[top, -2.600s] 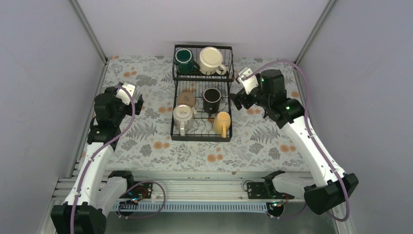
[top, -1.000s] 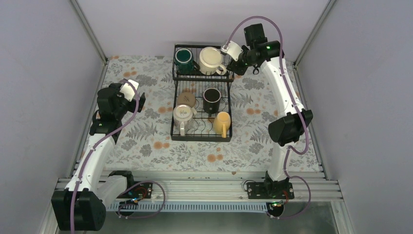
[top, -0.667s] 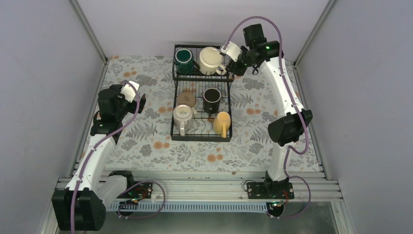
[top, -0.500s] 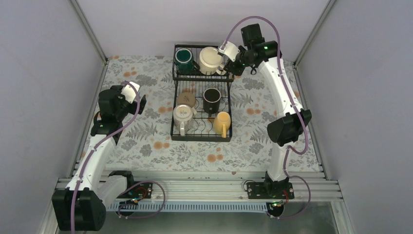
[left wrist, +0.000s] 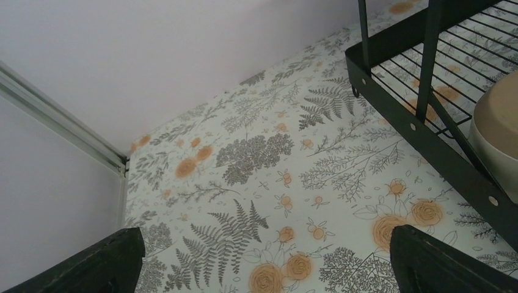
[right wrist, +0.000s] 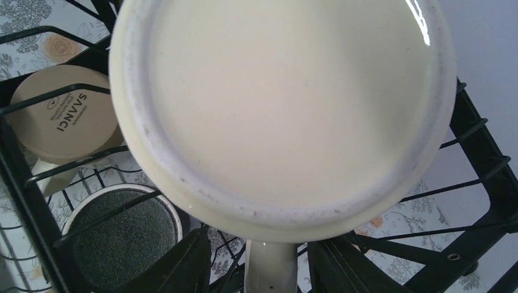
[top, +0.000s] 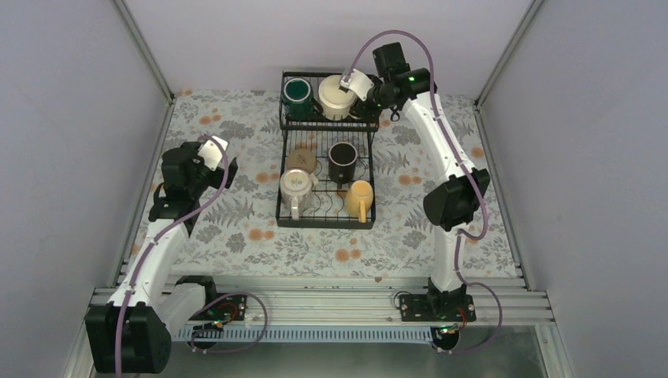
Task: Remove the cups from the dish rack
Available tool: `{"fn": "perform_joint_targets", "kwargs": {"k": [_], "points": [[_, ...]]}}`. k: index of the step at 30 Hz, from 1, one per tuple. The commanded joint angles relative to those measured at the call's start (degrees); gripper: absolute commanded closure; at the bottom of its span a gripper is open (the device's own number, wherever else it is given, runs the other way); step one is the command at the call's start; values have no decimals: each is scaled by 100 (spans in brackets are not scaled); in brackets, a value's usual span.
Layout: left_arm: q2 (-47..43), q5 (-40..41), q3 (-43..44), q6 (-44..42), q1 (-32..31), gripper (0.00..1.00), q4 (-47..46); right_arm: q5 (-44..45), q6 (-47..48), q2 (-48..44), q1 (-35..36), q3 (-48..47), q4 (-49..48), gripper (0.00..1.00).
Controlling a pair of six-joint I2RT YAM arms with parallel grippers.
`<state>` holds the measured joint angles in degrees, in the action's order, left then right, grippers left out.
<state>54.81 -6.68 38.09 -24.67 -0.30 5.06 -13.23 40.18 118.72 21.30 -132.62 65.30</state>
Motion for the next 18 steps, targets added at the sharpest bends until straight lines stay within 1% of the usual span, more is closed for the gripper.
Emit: {"fn": "perform_joint_targets", "kwargs": {"k": [1,5,12,15,16,18], "points": [[-69,-93,-101,-44,-16,0,-180,335,-215,170,16,-148,-227,58],[-42,-106,-117,-56,-15,0,-214,504,-258,284,19,-218,-279,63],[15,-118,-135,-82,-16,0,-251,574,-366,434,15,-220,-267,81],[-4,-176,-85,-91,-14,0,-181,522,-405,401,15,-227,-308,91],[-33,-201,-57,-91,-14,0,-154,487,-426,362,15,-225,-341,96],[-120,-283,14,-105,-14,0,-102,456,-478,243,19,-233,-420,97]]}}
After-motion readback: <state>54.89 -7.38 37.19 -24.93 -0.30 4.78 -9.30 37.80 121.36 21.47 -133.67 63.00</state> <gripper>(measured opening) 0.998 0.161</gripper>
